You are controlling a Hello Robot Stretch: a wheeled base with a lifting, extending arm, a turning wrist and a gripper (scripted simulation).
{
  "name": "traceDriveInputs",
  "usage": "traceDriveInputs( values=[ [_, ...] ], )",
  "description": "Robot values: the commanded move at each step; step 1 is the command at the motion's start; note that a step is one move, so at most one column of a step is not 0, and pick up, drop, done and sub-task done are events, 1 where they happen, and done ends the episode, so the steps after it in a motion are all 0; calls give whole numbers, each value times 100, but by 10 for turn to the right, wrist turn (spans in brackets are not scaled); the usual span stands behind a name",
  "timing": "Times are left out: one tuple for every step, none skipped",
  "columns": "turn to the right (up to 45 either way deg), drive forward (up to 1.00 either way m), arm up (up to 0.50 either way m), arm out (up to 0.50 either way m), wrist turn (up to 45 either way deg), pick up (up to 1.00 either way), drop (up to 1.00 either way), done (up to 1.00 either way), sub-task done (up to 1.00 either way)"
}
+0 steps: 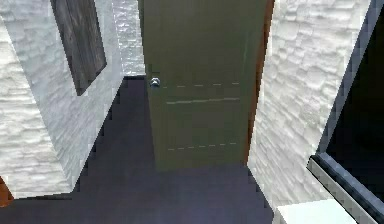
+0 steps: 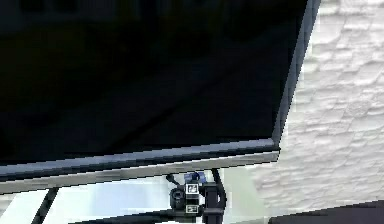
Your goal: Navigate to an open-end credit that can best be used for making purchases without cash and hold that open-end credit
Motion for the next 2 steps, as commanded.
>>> traceDriveInputs(
  values=[
    [0, 0, 0, 0, 0, 100, 0, 0, 0],
    [0, 0, 10, 0, 0, 0, 0, 0, 0]
  ],
)
